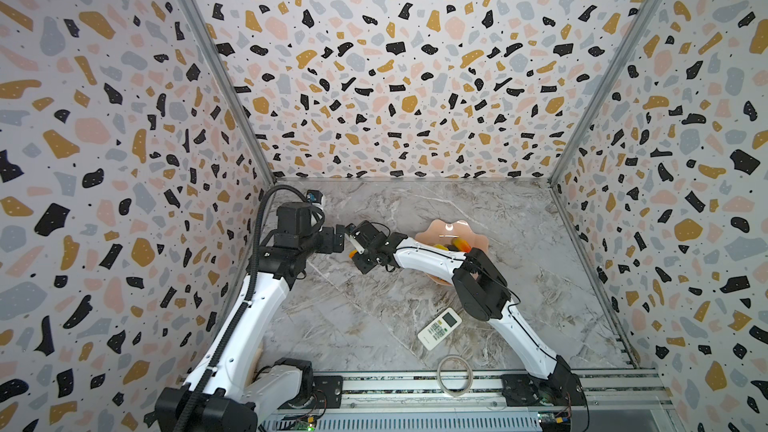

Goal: Place and organize the fake fruits in the fruit bowl
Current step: 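Place the second mango in the bowl and release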

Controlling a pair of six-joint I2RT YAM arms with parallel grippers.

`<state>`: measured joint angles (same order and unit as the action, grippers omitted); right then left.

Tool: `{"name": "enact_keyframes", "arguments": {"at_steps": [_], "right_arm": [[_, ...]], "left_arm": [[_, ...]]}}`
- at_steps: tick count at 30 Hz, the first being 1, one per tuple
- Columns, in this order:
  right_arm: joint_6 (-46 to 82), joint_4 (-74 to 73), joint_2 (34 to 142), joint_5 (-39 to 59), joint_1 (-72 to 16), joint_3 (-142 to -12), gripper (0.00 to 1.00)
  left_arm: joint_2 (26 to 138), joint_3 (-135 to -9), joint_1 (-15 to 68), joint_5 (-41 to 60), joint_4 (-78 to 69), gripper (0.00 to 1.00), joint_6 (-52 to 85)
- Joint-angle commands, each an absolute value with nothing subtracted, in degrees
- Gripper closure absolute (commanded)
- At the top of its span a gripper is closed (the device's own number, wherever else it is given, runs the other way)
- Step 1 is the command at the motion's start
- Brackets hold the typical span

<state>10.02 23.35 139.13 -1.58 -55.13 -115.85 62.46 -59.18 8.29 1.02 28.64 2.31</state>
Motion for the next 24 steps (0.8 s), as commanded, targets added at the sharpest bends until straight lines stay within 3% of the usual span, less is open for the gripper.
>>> {"name": "enact_keyframes", "arguments": {"at_steps": [1,7,13,18,24], "right_arm": [[6.28,23.92,128.02,-2.65,-53.78,-113.39,1.00],[-6.22,22.00,111.16,2.23,-49.53,-99.51,1.00],[-16.01,21.06,96.41,2.60,-37.66,-85.54,1.00],[-24.87,17.95,89.23,4.99,-28.59,-76.82,1.00],[-34.41,12.06,87.67,2.19,-25.80,-70.01,1.00]], "left_arm": [[61.63,-58.71,7.91,0.97,27.69,0.00,2.09],[61.41,-58.54,7.91,1.14,27.60,0.01,2.08],[61.59,-58.54,7.91,1.39,27.53,0.00,2.08],[61.95,-58.79,7.91,1.63,27.60,0.01,2.08],[62.23,-59.06,7.91,2.01,27.60,0.00,2.06]]}}
